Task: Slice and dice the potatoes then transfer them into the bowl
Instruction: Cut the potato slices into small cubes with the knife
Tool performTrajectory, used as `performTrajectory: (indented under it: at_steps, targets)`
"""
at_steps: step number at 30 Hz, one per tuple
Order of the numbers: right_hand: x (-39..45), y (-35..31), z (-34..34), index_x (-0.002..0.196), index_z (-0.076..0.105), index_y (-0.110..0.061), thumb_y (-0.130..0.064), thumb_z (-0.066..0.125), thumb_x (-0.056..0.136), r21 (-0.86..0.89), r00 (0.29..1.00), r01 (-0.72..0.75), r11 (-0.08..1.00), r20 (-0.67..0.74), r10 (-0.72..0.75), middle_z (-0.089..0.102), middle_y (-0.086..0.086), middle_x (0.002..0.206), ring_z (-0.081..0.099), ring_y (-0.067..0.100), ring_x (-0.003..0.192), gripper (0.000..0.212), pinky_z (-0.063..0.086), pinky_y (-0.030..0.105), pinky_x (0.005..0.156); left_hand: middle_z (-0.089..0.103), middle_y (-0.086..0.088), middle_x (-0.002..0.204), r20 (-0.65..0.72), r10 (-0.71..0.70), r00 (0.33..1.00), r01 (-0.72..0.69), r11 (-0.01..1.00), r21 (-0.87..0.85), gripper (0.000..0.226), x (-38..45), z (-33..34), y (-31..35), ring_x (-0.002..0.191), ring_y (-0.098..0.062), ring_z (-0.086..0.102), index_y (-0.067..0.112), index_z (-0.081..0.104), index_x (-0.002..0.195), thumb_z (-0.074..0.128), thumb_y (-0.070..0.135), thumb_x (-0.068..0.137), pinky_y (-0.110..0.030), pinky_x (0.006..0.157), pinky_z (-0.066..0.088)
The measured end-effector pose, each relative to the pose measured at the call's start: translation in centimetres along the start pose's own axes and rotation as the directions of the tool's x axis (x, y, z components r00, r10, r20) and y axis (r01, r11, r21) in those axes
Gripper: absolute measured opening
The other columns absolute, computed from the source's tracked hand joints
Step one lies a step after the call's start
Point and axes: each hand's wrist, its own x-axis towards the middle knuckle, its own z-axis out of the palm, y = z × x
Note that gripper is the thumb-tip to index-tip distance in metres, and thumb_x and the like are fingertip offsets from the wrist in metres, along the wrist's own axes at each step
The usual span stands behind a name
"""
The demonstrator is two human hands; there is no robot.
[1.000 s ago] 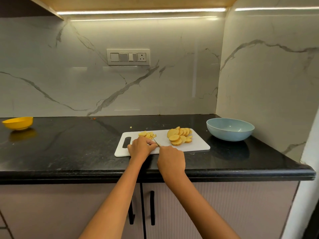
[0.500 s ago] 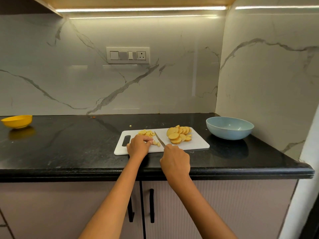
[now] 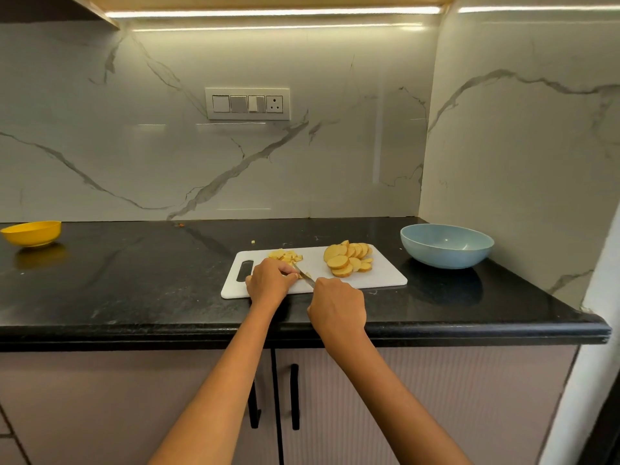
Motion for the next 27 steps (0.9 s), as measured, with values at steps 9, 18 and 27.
performTrajectory:
  at_steps: [9, 18, 27]
  targets:
    - [1.3, -0.3, -0.3, 0.124, 0.050, -0.011, -0.012, 0.040, 0.099, -0.058, 0.998, 0.057, 0.997, -0.016, -0.058, 0.059, 0.007, 0.115, 0.059, 0.021, 0.102, 0.027, 0.034, 0.025, 0.071, 0.071, 0.000, 0.100, 0.013, -0.014, 1.000, 0.014, 1.000, 0.008, 0.012, 0.2, 0.0, 0.1, 0.101, -0.022, 0.058, 0.017, 0.075, 0.089, 0.065, 0.021, 0.083, -0.037, 0.092, 0.035]
    - [0.4, 0.2, 0.3, 0.121, 0.051, -0.009, -0.015, 0.041, 0.099, -0.069, 0.998, 0.053, 0.996, -0.032, -0.055, 0.060, 0.007, 0.112, 0.061, 0.020, 0.097, 0.025, 0.037, 0.025, 0.070, 0.070, 0.001, 0.103, -0.008, -0.021, 1.000, 0.021, 1.000, 0.014, 0.012, 0.2, 0.2, 0.0, 0.104, -0.022, 0.056, 0.017, 0.075, 0.089, 0.064, 0.022, 0.085, -0.035, 0.092, 0.033]
    - [0.6, 1.7, 0.7, 0.119, 0.053, -0.010, -0.019, 0.043, 0.098, 0.139, 0.998, -0.054, 0.989, -0.036, 0.060, 0.059, 0.008, 0.113, 0.060, 0.022, 0.099, 0.025, 0.042, 0.028, 0.073, 0.069, 0.000, 0.107, -0.011, 0.013, 1.000, -0.012, 0.999, 0.033, 0.015, 0.4, 0.3, -0.3, 0.107, -0.022, 0.056, 0.018, 0.074, 0.094, 0.064, 0.024, 0.086, -0.039, 0.095, 0.034]
